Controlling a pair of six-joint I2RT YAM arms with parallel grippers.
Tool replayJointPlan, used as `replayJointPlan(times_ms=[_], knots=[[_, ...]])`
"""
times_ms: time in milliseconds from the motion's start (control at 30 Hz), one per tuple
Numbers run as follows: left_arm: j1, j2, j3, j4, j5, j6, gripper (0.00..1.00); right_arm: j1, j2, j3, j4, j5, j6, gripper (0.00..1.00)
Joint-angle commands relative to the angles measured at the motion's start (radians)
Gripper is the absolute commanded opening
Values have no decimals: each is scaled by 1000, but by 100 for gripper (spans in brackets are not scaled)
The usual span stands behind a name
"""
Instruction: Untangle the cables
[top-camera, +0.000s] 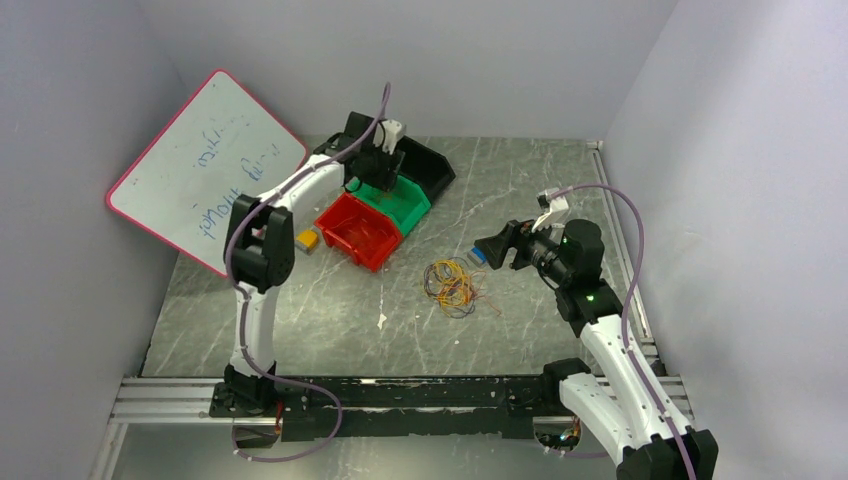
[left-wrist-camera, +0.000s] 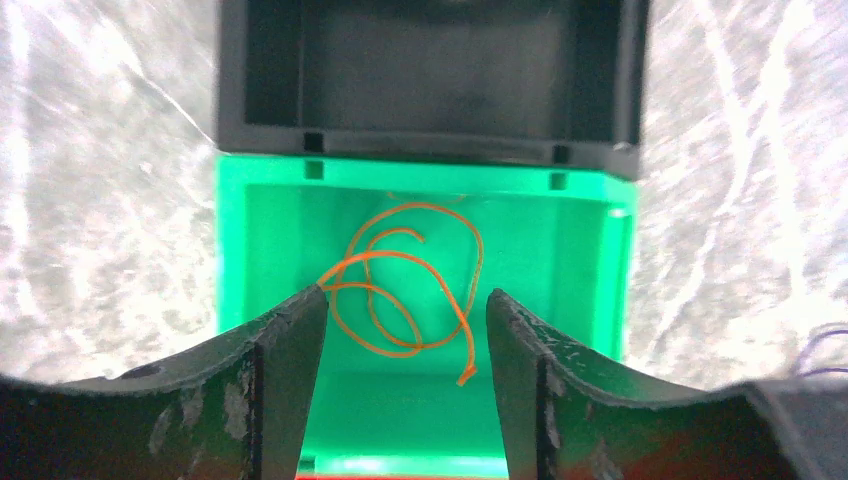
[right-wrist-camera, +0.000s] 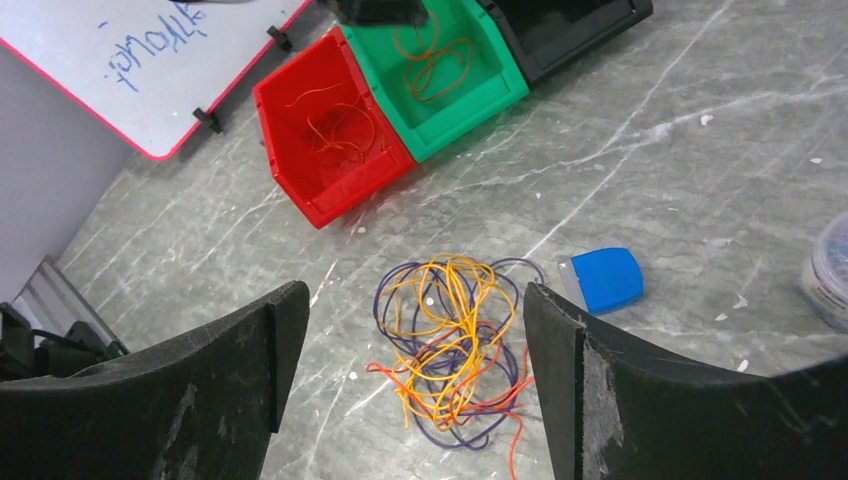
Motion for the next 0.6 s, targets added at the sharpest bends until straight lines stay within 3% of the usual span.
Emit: replayJointPlan(times_ms=[0,233,567], knots=[[-9,-157,25,29,14,-18,67,-3,0,19,-22,61,13,83],[-9,-322,-101,70,46,-57,78,-3,9,19,-35,118,40,84],[-58,-580,-465,190,131,-172,75,0,121,53,-127,86,43,80]])
